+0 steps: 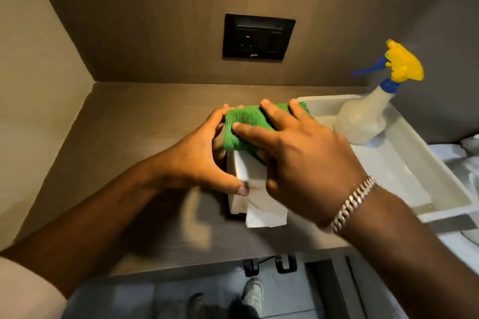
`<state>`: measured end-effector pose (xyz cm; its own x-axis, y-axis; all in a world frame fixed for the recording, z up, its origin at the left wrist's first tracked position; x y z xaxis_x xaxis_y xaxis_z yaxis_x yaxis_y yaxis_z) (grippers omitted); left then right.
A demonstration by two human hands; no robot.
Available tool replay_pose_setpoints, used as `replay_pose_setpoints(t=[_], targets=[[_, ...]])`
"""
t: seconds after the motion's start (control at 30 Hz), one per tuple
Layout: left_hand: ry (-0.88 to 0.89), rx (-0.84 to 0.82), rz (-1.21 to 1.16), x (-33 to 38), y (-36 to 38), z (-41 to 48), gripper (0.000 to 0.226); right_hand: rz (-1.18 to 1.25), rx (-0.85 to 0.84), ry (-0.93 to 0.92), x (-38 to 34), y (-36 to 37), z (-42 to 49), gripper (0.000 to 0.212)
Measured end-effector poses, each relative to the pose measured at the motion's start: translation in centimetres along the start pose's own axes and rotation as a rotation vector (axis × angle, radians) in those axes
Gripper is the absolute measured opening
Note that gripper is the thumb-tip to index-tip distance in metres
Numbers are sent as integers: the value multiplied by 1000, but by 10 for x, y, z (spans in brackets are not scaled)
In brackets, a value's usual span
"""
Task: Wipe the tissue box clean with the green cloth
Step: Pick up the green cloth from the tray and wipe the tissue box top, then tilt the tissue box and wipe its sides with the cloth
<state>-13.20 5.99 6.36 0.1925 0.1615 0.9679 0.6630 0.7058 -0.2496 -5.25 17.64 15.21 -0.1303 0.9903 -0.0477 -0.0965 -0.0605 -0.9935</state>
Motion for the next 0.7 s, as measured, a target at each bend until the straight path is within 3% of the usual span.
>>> replay_pose_setpoints(t=[0.1, 0.27, 0.37, 0.5, 0.57, 0.7], targets=[[-42, 24, 106, 2, -2, -1, 110, -9, 20, 141, 21, -3, 11, 65], [-193, -18, 349, 12, -10, -11, 138, 215, 60, 198, 46, -7, -62, 64], [-228, -47, 571, 36, -10, -9, 142, 570, 131, 273, 66, -1, -102, 62], [-109, -210, 940, 73, 17, 23, 140, 1114, 411, 413, 95, 20, -119, 50], [-149, -296, 1040, 82, 28, 38, 139, 1422, 514, 524, 96, 41, -116, 48], [-183, -417, 1159, 93, 31, 47, 133, 1689, 604, 628, 94, 74, -110, 43]])
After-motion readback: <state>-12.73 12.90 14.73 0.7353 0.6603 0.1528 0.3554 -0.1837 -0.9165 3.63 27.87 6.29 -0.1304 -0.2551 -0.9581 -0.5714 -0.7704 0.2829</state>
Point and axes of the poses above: each hand's wrist, its own z-axis towards the middle knuckle, its own y-axis out of the palm, x = y × z, the point moved 5 cm from there along z, towards the middle knuckle, and after that the axes turned 6 degrees about x, right-handed, at the moved point
